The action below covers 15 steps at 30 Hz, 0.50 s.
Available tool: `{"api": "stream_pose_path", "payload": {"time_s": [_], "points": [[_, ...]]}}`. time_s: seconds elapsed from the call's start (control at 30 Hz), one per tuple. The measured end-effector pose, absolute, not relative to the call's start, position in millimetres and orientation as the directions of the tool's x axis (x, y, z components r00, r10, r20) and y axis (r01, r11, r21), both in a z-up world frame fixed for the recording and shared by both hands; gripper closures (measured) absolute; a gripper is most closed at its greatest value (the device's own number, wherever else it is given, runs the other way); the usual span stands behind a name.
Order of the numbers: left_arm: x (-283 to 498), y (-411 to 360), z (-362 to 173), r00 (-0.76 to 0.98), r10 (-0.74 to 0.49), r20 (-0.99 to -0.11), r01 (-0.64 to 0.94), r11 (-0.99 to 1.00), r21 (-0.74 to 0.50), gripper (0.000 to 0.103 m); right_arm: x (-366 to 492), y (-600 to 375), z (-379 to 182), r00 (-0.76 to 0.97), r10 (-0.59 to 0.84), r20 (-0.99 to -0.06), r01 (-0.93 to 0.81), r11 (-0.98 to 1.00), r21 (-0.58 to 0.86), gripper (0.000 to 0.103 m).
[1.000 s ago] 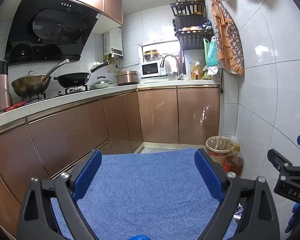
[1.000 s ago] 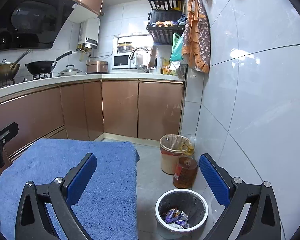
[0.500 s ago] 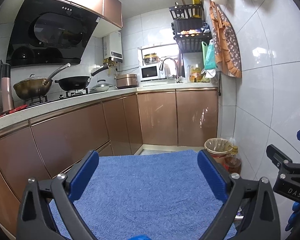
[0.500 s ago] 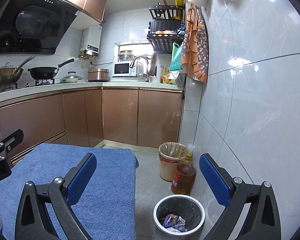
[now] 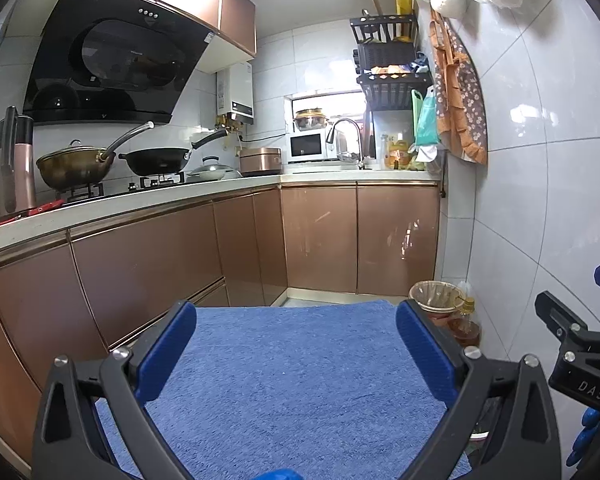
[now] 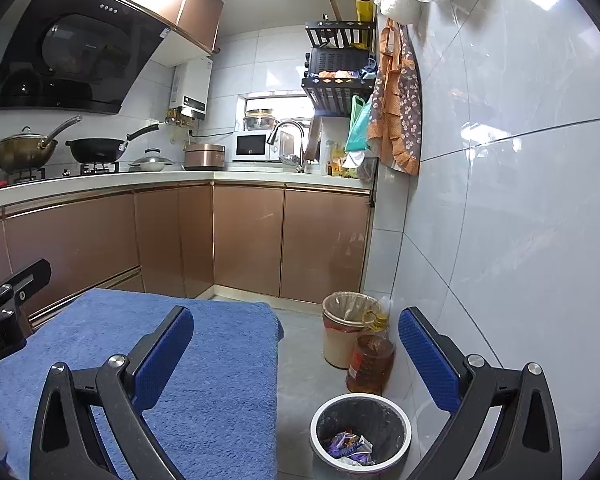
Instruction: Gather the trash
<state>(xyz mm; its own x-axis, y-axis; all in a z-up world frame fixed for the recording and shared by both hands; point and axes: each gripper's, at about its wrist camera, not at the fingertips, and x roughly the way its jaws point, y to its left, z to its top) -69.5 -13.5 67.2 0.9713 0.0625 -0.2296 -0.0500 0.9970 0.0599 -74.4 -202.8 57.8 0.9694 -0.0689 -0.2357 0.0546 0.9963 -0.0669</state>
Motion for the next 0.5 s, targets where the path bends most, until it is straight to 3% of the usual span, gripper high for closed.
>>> {"api": "stream_pose_path", "payload": {"time_s": [0.5], "points": [[-86.0,-18.5,73.4,0.979,0.065,-0.195,-0.052,0.996,0.071,0.002,-86.9,-195.8,62.8,0.976,-0.048,-0.213,0.033,0.997,-0.072,0.0]]}}
